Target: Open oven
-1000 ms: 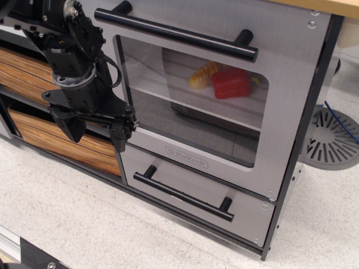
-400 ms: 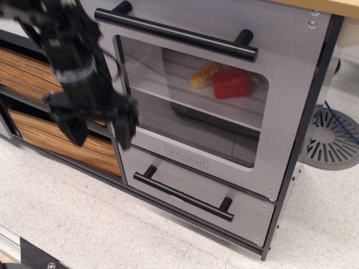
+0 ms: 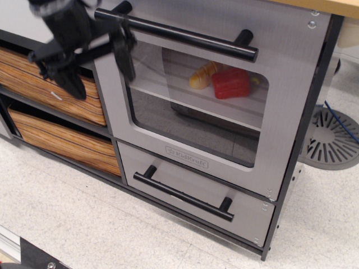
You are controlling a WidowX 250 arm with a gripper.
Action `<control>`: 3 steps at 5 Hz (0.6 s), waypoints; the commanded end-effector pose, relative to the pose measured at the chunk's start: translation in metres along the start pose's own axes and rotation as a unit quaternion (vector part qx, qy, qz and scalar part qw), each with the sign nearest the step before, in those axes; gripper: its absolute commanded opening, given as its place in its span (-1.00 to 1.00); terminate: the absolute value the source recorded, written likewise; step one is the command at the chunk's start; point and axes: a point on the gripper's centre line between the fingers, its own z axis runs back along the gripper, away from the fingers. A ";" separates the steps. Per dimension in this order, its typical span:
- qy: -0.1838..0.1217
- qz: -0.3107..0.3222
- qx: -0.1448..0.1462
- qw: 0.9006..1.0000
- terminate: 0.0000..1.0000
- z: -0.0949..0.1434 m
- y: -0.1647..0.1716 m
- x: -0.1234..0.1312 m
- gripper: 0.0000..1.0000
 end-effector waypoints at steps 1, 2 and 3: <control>-0.058 0.144 -0.074 0.985 -1.00 0.023 -0.011 0.040 1.00; -0.057 0.189 -0.096 0.976 -1.00 0.023 -0.018 0.050 1.00; -0.052 0.223 -0.105 0.968 -1.00 0.013 -0.024 0.055 1.00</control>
